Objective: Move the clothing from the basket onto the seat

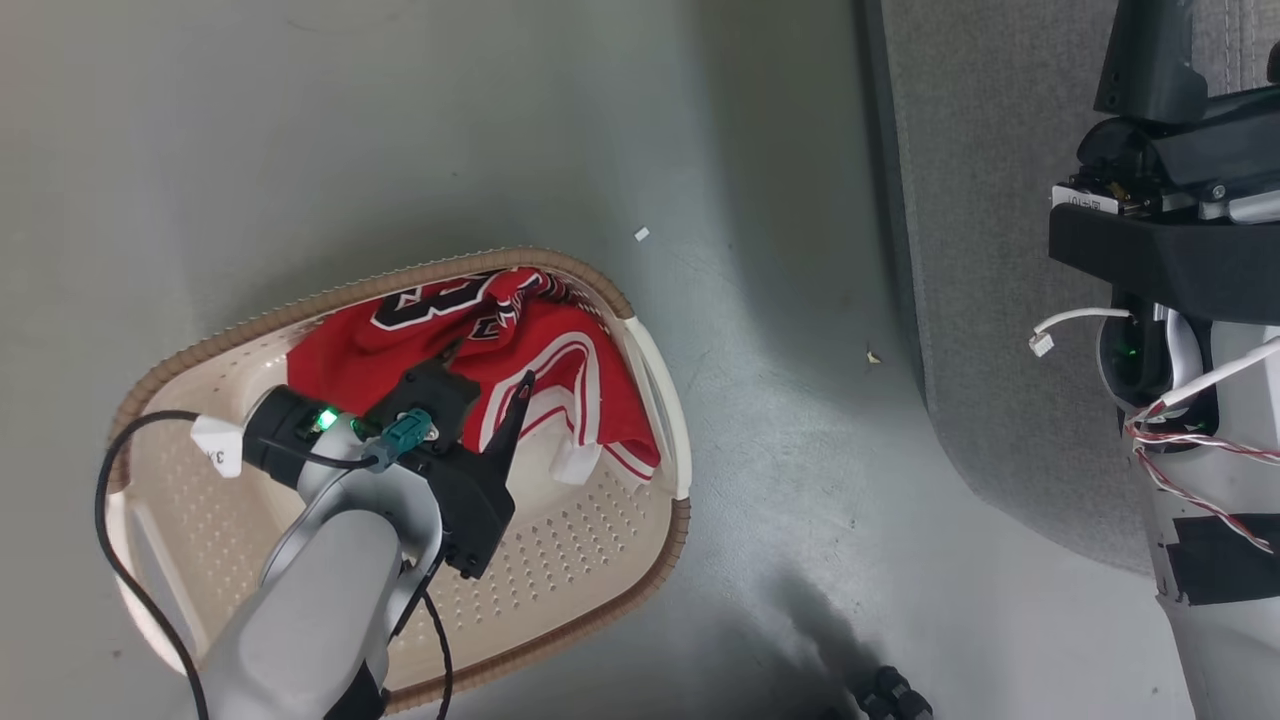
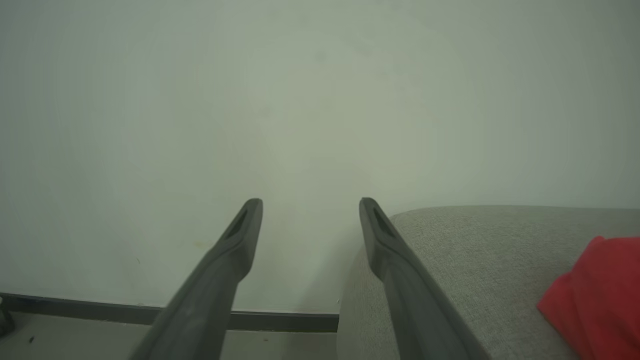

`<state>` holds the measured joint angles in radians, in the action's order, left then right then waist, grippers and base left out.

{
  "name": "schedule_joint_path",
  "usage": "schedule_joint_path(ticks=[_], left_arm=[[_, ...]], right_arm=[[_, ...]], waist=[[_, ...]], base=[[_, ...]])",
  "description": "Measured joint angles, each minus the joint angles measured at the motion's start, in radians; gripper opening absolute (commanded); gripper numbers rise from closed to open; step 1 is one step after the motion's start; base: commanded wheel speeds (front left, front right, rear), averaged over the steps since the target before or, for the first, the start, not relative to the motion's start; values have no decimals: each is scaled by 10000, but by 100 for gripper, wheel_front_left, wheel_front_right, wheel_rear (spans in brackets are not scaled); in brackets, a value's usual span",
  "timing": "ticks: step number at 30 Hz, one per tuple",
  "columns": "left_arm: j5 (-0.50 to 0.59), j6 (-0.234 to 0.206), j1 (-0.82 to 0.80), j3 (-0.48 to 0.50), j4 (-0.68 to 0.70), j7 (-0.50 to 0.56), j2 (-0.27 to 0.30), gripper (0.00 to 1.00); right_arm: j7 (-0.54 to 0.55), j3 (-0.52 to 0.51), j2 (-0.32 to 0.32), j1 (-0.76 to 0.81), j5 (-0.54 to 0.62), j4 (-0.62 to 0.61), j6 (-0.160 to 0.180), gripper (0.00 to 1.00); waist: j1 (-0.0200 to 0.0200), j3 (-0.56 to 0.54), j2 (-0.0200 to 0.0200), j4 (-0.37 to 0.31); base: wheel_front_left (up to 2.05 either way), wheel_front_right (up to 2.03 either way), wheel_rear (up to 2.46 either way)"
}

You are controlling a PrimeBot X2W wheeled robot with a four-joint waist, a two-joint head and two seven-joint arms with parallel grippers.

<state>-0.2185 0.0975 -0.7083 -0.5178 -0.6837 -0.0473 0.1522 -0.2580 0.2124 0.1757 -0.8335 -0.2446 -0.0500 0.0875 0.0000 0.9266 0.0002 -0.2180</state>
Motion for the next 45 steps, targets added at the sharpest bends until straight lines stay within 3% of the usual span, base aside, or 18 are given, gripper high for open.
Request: schedule_joint_path(ticks=[27,28,29,31,32,45], left_arm=[[-25,-127,-1496,324,-2136,-353,75,100],[-13,-142,-1508,318,-2186,-362,52,97],[-13,-142,-1513,305,-2238,-416,36,65],[-13,-140,-1544,278,-2385,-433,10,13],[-13,-138,-1574,265,-2437,-454,-2,0],[-15,88,-1734,-8,-2677,-1358,-424,0]], right_arm=[[0,-2,-349,-161,94,-12,-100,100],[0,-4,-347,-156,117,-12,-100,100],[0,-10,-345,-156,138,-15,-102,100],[0,-31,-336,-153,159,-15,-130,100],[0,-46,-330,-151,174,-15,-130,100],[0,-226,-249,-87,343,267,-174,100]], waist=[[1,708,-1,-772],[1,715,-2,-780],[0,719,-2,-785],[0,724,-2,-788],[0,728,-2,-788],[0,627,-2,-575]], base=[[0,0,0],[0,0,0],[0,0,0],[0,0,0],[0,0,0],[0,0,0]])
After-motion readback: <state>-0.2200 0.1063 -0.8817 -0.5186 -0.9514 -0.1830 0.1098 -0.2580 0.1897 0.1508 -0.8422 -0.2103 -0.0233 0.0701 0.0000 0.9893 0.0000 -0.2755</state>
